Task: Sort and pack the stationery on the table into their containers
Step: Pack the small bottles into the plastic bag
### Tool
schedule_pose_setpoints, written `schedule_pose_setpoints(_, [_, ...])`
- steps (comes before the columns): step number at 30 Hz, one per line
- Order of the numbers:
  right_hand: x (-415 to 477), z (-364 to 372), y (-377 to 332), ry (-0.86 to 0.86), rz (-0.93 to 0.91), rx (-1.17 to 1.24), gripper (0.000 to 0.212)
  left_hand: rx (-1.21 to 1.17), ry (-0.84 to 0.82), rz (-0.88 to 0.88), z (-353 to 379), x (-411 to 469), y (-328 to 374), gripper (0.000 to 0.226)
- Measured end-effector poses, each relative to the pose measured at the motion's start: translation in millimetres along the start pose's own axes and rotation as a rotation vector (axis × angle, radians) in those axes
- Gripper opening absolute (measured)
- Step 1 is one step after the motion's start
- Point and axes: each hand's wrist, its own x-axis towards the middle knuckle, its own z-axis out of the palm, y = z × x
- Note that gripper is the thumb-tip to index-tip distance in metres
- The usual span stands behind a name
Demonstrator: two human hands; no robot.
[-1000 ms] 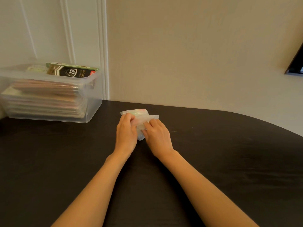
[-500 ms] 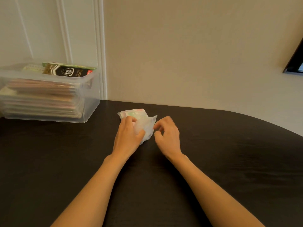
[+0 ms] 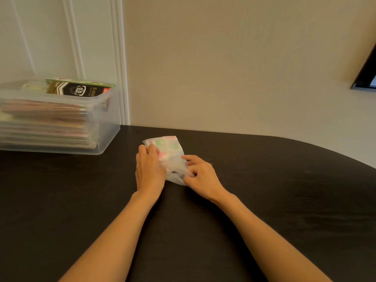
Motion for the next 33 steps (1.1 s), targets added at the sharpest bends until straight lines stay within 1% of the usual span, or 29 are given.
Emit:
schedule_pose_setpoints(3, [-2.2,2.0,-7.2,-0.043,-0.067,-0.102,0.028,-0.028,0.018,-0.014,4.6,4.7,-0.9,0.035])
schedule_pose_setpoints(6, [-1.0,5.8,-11.4,-0.042,-0.089,-0.102,0.024,-0.134,0.053,-0.081,5.1,8.0,-3.5,0.03])
schedule_pose_setpoints(8, [-1.7,7.0,-11.8,-0.028,-0.075,-0.113,0.031,-0.192,0.055,-0.137,4.5,9.1,-4.8,0.035])
schedule_pose_setpoints(10, [-3.1,6.1,-14.2,-0.005,0.006,-0.066,0.032,-0.19,0.036,-0.194,4.3,10.8,-6.9,0.036])
schedule_pose_setpoints(12, [-0.4,5.4,-12.6,-0.044,0.073,0.026,0.024,-0.168,0.024,-0.21,5.8,12.6,-9.3,0.03])
schedule_pose_setpoints(14, [3.2,6.5,-10.3,-0.078,0.079,0.089,0.022,-0.146,0.014,-0.184,7.8,13.4,-10.7,0.024])
schedule_pose_setpoints(17, [5.6,8.9,-6.6,-0.104,0.084,0.086,0.021,-0.119,0.026,-0.133,8.4,14.7,-11.3,0.016])
schedule_pose_setpoints(20, [6.3,9.0,-6.7,-0.106,0.085,0.103,0.021,-0.115,0.022,-0.12,9.1,17.0,-11.1,0.016])
schedule_pose_setpoints(22, [3.3,3.6,-12.7,-0.107,0.094,0.15,0.02,-0.124,0.025,-0.141,9.8,17.9,-10.0,0.018])
schedule_pose_setpoints(26, [2.5,-5.0,-24.8,-0.15,0.208,0.269,0.016,-0.129,-0.04,-0.227,9.0,18.8,-8.5,0.029])
schedule_pose_setpoints(27, [4.2,-4.9,-24.9,-0.158,0.243,0.319,0.012,-0.136,-0.06,-0.21,9.6,18.9,-8.5,0.028])
schedule_pose_setpoints(28, [6.8,-3.7,-25.8,-0.165,0.264,0.378,0.001,-0.141,-0.072,-0.179,11.1,19.3,-9.1,0.027])
schedule_pose_setpoints(30, [11.6,-0.9,-22.9,-0.164,0.27,0.447,0.04,-0.162,-0.077,-0.13,13.6,19.6,-10.3,0.029])
schedule_pose_setpoints(31, [13.1,0.2,-21.0,-0.161,0.28,0.463,0.053,-0.178,-0.075,-0.124,14.6,20.0,-11.3,0.03])
schedule_pose_setpoints(32, [14.3,0.6,-20.6,-0.152,0.283,0.453,0.058,-0.194,-0.07,-0.129,15.5,21.1,-12.5,0.032])
schedule_pose_setpoints(33, [15.2,1.2,-19.4,-0.145,0.266,0.463,0.053,-0.208,-0.068,-0.135,16.4,22.4,-13.7,0.034])
